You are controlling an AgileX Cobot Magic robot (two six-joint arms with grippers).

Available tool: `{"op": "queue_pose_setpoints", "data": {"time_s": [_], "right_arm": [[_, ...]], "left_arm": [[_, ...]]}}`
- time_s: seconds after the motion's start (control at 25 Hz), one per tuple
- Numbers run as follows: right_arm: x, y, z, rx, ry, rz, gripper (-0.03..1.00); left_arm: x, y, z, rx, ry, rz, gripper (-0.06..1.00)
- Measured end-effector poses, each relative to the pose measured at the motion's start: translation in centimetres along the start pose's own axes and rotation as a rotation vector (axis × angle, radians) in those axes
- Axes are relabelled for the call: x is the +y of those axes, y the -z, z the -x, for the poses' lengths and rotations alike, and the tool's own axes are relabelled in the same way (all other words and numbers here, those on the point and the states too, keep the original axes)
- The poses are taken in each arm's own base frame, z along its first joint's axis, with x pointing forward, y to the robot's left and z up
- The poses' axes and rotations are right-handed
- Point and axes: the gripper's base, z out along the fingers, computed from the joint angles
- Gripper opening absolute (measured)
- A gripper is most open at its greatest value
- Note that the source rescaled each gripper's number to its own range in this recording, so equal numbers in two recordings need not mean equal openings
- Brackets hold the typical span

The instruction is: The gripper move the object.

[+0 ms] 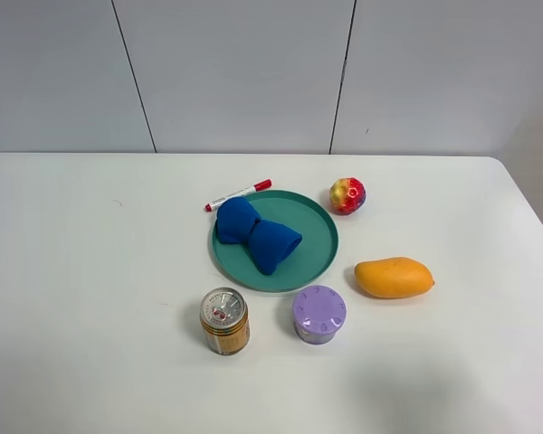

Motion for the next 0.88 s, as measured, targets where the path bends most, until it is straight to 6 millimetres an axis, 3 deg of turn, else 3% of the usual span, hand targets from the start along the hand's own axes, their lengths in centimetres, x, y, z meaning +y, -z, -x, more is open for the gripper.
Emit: {"op": "queue_pose_setpoints", "data": {"time_s": [0.16, 0.44, 0.64, 0.88], "right_arm": [[0.0, 0.0, 0.0, 0.000, 0.000, 0.000, 1.00], [0.0, 0.0, 0.0, 0.000, 0.000, 0.000, 1.00], [0.0, 0.0, 0.0, 0.000, 0.000, 0.000, 1.00], [0.0, 0.0, 0.0, 0.000, 0.000, 0.000, 1.00]], "left_arm": [[-1.0, 4.8, -5.4, 0.026, 0.056, 0.077, 0.62], [-6.1, 11.7, -13.6, -0.121, 0.129, 0.161, 0.62], [-9.3, 13.4, -18.0, -0.175, 0.241, 0.138, 0.62], [-12.3, 13.2, -22.1, -0.275, 0.402, 0.128, 0.62]]}}
